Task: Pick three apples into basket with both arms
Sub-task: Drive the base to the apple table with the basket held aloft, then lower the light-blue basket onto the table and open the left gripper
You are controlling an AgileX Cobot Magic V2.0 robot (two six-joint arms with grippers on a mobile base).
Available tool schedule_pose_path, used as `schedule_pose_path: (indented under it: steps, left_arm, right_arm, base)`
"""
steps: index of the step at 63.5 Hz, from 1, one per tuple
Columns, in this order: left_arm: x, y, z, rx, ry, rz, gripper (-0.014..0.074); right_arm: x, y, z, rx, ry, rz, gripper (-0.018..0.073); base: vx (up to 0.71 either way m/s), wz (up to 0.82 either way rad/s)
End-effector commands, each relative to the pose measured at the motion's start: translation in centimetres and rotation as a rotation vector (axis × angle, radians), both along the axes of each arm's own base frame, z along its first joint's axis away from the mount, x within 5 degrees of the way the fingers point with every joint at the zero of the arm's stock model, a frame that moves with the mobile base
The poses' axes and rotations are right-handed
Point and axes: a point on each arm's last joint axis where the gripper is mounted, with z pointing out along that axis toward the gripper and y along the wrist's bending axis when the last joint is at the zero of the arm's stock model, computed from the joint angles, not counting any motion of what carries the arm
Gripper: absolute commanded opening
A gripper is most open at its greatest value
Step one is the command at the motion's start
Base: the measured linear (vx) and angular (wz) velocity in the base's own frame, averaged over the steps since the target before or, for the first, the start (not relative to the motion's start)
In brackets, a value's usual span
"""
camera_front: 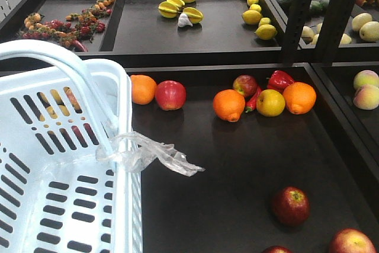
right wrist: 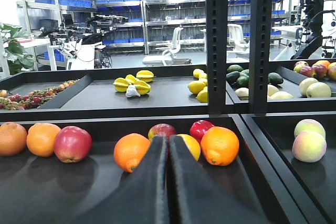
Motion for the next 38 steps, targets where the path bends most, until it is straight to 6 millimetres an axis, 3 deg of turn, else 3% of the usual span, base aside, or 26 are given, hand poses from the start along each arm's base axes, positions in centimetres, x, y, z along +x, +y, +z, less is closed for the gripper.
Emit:
schedule_pose_path:
  steps: [1,38]
  left_arm:
    - [0.05,-0.04,1.39,-0.068,-0.086,-0.009,-0.0006]
    - [0.05,-0.04,1.4,-0.068,-0.087,-0.01,-0.0006]
  right_arm:
    - [-0.09,0.03,0.26,-0.002,-0.07,0.003,-0.0009]
    - [-0.09,0.03,0.26,-0.002,-0.069,0.003,-0.0009]
  base:
    - [0.0,0.0]
    - [0.0,0.0]
